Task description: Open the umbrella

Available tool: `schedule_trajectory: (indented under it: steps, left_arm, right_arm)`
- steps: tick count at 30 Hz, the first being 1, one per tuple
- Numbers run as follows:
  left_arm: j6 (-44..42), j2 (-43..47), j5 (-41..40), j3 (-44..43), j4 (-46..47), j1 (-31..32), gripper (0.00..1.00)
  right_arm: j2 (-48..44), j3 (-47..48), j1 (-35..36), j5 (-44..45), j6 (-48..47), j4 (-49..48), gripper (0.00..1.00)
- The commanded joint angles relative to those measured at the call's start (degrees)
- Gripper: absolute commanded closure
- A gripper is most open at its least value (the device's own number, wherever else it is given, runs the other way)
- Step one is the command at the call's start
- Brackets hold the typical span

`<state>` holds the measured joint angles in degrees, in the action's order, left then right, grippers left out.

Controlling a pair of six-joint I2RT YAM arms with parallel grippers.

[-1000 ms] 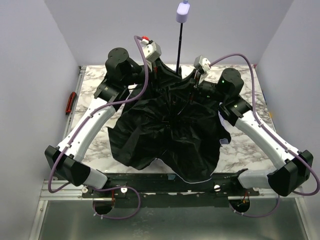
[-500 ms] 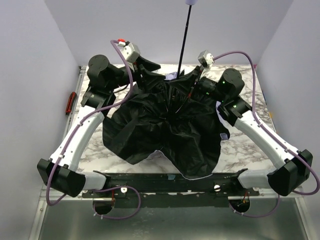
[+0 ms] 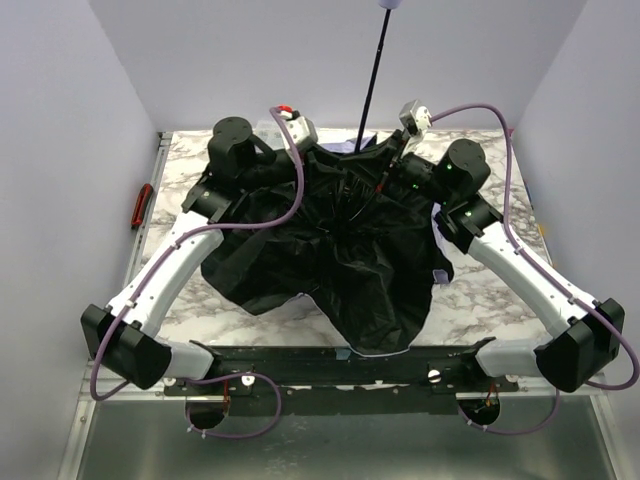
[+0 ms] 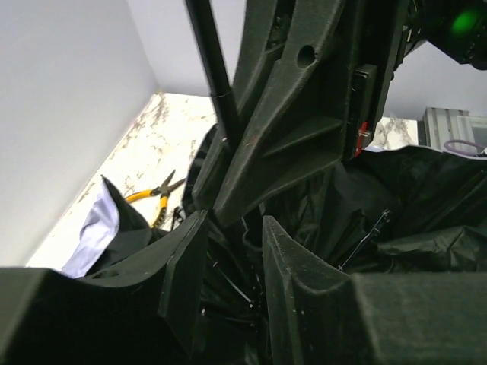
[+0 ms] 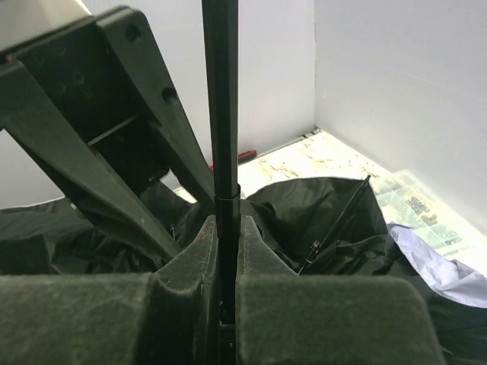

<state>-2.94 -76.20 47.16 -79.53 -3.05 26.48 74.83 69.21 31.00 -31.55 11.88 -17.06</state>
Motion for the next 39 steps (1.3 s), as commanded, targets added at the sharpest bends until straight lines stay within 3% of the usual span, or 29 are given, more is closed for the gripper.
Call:
schedule_trajectory:
  steps: [1, 15, 20, 28, 39]
  left_arm:
    - [-2.56, -2.53, -1.84, -2.58, -1.46, 2.62, 0.67]
    - [4.28, -7.76, 1.04, -4.8, 0.14, 3.91, 0.69]
    - [0.18, -9.56, -4.94, -5.53, -6.06, 3.71, 0.75]
    - [-5.96, -10.91, -7.44, -2.17, -12.62, 0.93, 0.76]
    - [-10.02, -13.56, -8.91, 0.92, -14.45, -0.76, 0.7]
  right_arm:
    - [-1.0, 0.3, -0.07, 0.7, -0.64, -6.07, 0.99]
    - [-1.09, -0.16, -0.07, -1.87, 0.61, -8.52, 0.99]
    - [-0.64, 1.54, -0.06, -0.46, 1.47, -8.69, 1.0]
    - [0.87, 6.68, -0.07, 1.13, 1.27, -8.82, 0.99]
    - [3.63, 13.32, -0.06, 2.32, 1.47, -9.62, 0.99]
